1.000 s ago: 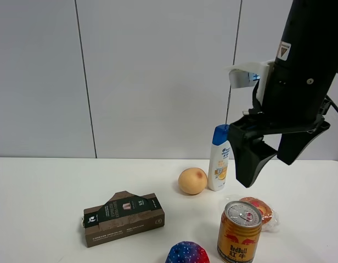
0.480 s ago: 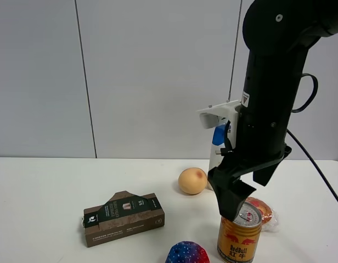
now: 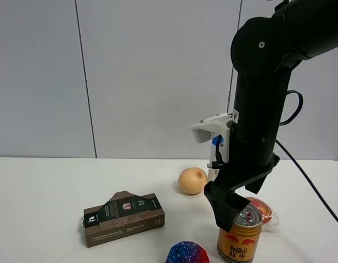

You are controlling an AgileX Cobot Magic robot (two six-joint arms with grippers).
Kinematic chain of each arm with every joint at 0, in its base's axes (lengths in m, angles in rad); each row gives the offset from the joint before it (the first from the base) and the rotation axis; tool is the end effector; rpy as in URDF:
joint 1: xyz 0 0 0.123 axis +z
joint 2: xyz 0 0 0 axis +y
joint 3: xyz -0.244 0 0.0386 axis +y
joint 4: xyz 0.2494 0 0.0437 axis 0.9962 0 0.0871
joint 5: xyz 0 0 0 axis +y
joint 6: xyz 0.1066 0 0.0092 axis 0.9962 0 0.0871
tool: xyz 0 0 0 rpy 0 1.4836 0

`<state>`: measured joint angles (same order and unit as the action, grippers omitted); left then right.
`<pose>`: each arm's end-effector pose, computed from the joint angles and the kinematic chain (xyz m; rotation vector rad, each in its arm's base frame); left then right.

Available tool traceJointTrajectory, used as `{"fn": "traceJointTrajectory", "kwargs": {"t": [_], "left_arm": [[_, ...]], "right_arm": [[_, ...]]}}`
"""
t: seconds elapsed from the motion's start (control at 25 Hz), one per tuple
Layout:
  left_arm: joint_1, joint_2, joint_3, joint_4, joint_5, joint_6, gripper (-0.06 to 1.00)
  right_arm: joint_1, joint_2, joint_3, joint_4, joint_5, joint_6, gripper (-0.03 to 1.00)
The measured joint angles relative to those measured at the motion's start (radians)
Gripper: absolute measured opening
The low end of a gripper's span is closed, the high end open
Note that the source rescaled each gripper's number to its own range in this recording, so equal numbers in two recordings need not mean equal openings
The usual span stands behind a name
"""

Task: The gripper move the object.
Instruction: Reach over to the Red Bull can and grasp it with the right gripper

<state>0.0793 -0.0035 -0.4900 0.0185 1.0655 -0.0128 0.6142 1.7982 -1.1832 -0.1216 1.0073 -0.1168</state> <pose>0.0491 0.0056 0.2674 -0.0955 2.0538 0.0634 0.2724 0.1787 0.1375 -1.1905 2.8387 -0.1417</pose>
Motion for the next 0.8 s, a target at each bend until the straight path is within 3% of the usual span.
{"fn": "traceJointTrajectory", "kwargs": {"t": [0.8], "left_arm": [[0.0, 0.0, 0.0, 0.0, 0.0, 0.0, 1.0]], "right_arm": [[-0.008, 0.113, -0.001, -0.052, -0.051, -0.011, 1.0]]}}
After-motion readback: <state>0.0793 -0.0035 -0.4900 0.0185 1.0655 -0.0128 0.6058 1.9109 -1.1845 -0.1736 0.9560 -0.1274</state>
